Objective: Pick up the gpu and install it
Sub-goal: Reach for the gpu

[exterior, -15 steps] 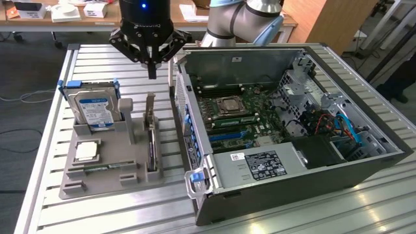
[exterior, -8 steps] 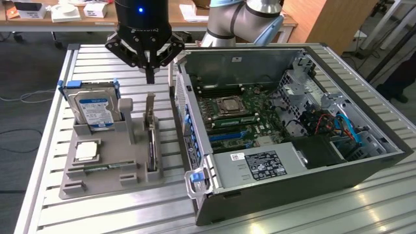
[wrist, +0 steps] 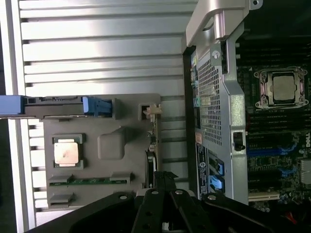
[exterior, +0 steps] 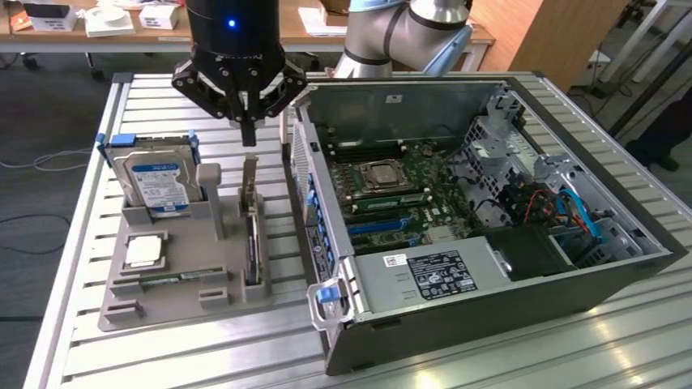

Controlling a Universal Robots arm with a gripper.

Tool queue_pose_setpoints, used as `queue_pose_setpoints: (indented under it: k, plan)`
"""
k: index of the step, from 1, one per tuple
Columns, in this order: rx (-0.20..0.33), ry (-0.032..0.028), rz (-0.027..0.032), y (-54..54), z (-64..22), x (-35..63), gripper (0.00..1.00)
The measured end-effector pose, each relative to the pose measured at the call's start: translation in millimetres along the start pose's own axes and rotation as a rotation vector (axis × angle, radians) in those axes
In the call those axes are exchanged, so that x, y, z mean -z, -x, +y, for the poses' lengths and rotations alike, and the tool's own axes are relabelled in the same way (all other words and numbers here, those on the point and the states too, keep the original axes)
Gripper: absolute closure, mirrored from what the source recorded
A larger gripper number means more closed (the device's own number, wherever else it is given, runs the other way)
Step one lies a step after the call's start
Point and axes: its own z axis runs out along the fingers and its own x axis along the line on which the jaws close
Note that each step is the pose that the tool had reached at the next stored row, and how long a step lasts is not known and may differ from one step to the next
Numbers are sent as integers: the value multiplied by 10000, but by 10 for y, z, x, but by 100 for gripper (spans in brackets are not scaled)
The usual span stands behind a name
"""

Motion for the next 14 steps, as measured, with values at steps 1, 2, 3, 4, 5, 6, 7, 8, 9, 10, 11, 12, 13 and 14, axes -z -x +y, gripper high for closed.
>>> queue_pose_setpoints:
  k: [1,2,3,4,5,6,7,8,9,10,11,12,13,14]
  plan:
    - [0,0,0,-1,-12,0,89]
    - [0,0,0,-2,-24,1,89]
    - [-1,-1,0,-2,-37,2,89]
    - [0,-1,0,-2,-50,2,89]
    - [0,-1,1,-2,-59,2,89]
    - [0,-1,0,-2,-61,2,89]
    - [-1,-1,0,-2,-61,3,89]
    - [-2,-1,0,-2,-61,3,89]
    - [-2,-1,0,-2,-62,3,89]
    - [0,-1,0,-2,-62,3,89]
    - [0,-1,0,-2,-63,3,89]
    - [0,-1,0,-2,-63,3,89]
    - [-1,-1,0,-2,-63,3,89]
    - [-1,-1,0,-2,-63,3,89]
